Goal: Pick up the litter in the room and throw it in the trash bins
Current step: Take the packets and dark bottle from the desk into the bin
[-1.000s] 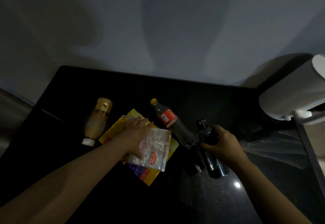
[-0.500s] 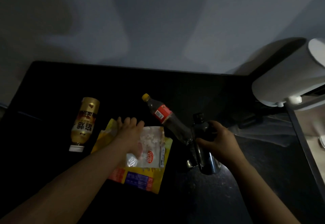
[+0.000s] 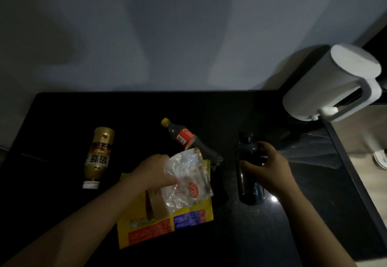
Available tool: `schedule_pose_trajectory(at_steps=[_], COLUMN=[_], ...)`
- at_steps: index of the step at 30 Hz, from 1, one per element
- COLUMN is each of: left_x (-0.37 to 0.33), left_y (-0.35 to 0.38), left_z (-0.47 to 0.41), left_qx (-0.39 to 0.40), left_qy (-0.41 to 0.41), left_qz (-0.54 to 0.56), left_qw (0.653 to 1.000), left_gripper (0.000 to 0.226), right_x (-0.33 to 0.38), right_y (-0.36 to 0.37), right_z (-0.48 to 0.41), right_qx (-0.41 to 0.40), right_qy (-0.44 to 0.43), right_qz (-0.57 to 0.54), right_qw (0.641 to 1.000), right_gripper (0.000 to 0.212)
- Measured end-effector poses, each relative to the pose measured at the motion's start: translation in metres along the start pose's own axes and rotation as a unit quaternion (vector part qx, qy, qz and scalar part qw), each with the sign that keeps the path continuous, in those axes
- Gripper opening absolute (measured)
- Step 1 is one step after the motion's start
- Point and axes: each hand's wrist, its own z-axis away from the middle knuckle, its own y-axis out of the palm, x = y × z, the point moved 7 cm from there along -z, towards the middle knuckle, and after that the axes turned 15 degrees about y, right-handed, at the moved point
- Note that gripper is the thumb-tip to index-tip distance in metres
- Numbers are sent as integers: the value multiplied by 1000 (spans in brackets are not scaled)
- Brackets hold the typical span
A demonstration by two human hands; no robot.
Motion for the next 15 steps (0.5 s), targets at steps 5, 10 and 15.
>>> schedule_pose_trajectory(at_steps=[5,10,15], left_x=[-68,-164,-289], left_y=[-10,-10,12], left_z=[7,4,2], left_qx=[-35,-87,-135], left_qy=[44,100,166], left_qz=[76,31,15], left_qw=[996,991,977], left_gripper=[28,34,33], right_x=[-15,-51,-109], right_y=[-48,-137,-254], right_z=[21,54,104], right_qx=[-25,-82,-176], right_qy=[-12,-43,-69], right_qz=[-49,-84,-114], right_qw=[998,992,975], right_gripper=[63,64,50])
